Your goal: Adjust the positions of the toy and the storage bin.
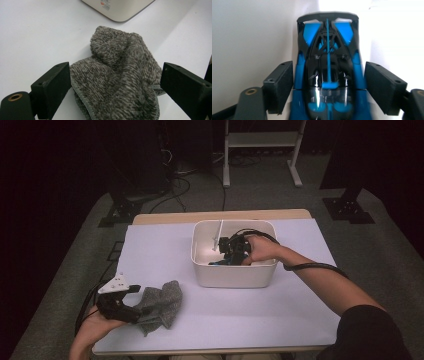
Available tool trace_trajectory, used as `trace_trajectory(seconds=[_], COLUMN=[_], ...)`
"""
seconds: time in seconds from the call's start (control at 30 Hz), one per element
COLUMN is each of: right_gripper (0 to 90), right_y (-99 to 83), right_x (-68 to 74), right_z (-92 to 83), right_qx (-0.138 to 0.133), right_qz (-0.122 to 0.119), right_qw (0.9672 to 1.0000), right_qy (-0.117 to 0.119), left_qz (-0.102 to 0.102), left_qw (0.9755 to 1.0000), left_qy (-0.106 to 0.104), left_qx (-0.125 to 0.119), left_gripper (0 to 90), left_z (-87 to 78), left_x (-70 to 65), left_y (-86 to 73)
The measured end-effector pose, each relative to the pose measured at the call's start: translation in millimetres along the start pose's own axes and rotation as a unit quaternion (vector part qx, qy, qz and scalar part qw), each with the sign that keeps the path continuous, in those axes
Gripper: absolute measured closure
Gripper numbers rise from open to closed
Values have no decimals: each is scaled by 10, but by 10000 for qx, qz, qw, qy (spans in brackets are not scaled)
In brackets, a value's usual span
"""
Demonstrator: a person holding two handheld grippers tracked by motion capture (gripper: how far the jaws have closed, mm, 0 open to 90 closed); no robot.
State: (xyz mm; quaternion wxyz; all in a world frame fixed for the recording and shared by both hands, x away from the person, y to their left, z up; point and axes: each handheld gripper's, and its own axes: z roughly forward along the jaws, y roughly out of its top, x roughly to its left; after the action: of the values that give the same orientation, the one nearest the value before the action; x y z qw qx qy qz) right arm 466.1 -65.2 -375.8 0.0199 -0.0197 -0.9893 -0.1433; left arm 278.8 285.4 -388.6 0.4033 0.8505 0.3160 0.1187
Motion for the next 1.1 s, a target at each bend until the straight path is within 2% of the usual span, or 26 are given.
trace_trajectory(seconds=[0.07,0.23,0.4,0.53,0.67,0.73,0.87,1.1], right_gripper=[220,215,212,213,217,216,216,209], right_y=[10,13,14,14,12,-7,-66,-171], right_x=[-2,1,8,8,22,16,6,58], right_z=[-39,-3,-25,-103,-177,-271,-423,-667], right_qx=[-134,-7,-46,-239,-318,-440,-812,-1106], right_qz=[57,56,66,96,134,180,362,539], right_qw=[9999,10000,9999,9996,9992,9986,9957,9919], right_qy=[1,-50,-121,-137,-177,-220,-246,-320], left_qz=[5,12,33,36,19,26,42,37], left_qw=[10000,10000,10000,10000,10000,10000,10000,10000], left_qy=[-8,-18,-26,-22,-31,-23,-27,-57], left_qx=[-6,9,18,8,-36,-32,-18,0], left_gripper=[87,87,87,87,87,85,83,83], left_z=[4,9,14,13,10,12,14,10], left_x=[-1,-4,-6,-7,-8,-12,-18,-48], left_y=[0,3,6,6,7,12,12,-13])
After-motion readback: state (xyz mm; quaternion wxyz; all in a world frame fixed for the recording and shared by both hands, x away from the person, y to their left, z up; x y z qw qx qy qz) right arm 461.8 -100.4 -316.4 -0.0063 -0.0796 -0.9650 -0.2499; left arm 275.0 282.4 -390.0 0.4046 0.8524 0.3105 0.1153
